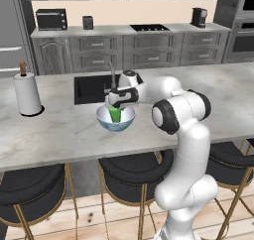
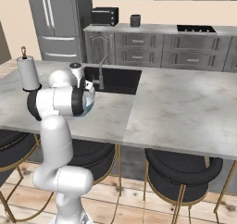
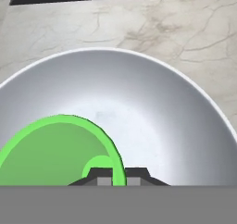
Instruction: Place the cup inside the bowl on the dining table and move the bowl to any counter.
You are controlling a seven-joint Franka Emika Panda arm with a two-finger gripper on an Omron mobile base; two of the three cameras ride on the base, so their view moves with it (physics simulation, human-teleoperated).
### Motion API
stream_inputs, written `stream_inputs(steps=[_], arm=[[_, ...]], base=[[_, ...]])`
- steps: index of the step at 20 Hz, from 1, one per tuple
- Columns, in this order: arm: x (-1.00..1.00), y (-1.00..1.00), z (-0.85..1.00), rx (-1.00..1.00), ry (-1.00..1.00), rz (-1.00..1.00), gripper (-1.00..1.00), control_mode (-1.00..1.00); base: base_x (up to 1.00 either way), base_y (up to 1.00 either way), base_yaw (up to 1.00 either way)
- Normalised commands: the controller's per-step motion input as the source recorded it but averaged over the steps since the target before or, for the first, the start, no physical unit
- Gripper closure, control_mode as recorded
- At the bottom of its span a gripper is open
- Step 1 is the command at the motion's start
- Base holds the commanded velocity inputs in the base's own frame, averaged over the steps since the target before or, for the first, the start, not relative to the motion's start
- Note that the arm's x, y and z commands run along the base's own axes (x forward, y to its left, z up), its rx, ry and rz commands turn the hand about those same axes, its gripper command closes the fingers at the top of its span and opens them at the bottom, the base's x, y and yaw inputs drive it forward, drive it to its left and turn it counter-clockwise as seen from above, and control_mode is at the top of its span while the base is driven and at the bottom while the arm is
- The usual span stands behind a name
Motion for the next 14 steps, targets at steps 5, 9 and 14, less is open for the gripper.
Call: stream_inputs(steps=[5,9,14], arm=[[0.01,0.00,-0.17,0.00,0.00,0.00,1.00,-1.00],[0.00,0.00,-0.15,0.00,0.00,0.00,1.00,-1.00],[0.00,0.00,-0.09,0.00,0.00,0.00,1.00,-1.00]], base=[[0.00,0.00,0.00],[0.00,0.00,0.00],[0.00,0.00,0.00]])
